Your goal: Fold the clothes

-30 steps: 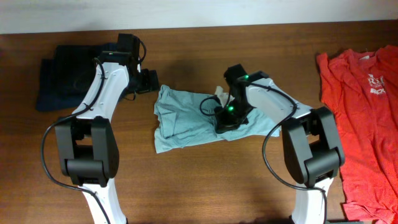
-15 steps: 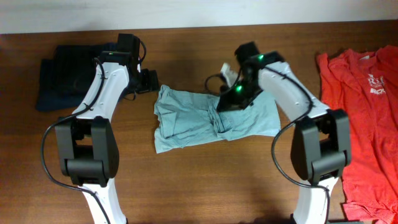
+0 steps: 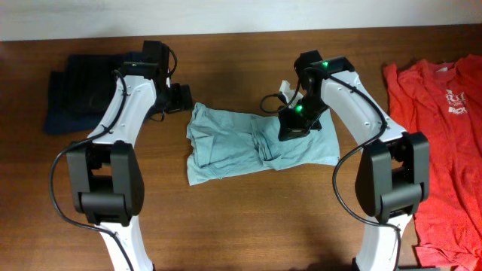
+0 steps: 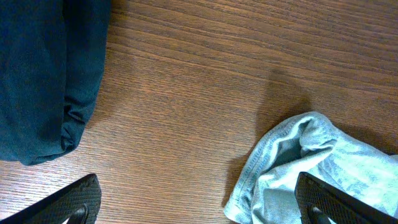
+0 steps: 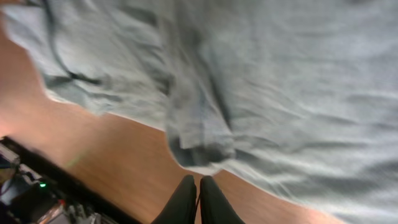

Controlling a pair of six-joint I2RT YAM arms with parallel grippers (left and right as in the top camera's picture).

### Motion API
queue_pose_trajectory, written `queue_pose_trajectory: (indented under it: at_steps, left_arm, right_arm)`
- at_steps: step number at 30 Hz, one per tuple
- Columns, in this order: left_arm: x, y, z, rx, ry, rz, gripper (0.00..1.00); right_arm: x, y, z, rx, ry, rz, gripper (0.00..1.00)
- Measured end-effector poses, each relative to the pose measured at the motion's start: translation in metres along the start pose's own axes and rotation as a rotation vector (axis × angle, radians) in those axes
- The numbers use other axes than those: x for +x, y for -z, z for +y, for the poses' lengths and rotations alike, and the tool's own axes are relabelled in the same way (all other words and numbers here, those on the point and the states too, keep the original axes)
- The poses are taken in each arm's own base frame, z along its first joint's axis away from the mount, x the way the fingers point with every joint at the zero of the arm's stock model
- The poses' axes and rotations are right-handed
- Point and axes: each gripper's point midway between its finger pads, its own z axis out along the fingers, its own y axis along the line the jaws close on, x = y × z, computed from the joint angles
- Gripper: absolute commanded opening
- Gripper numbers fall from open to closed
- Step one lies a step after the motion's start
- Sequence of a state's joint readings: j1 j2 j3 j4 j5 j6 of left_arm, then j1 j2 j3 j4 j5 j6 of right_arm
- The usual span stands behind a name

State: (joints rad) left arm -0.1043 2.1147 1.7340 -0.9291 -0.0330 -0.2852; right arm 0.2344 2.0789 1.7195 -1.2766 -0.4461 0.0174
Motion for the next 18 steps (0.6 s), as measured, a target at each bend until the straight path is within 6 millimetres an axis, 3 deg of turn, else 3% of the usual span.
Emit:
queue_pose_trajectory:
  at_steps: [9,18]
  left_arm:
    - [0.000,0.000,0.000,0.000,0.000,0.000,0.99]
    - [0.000,0.000,0.000,0.000,0.000,0.000,0.99]
  right_arm:
    - [0.006,-0.002,-0.017,0.091,-0.024,0.020,0.09]
    - [0.001,-0.022,-0.037,0.150,-0.087,-0.012,0.09]
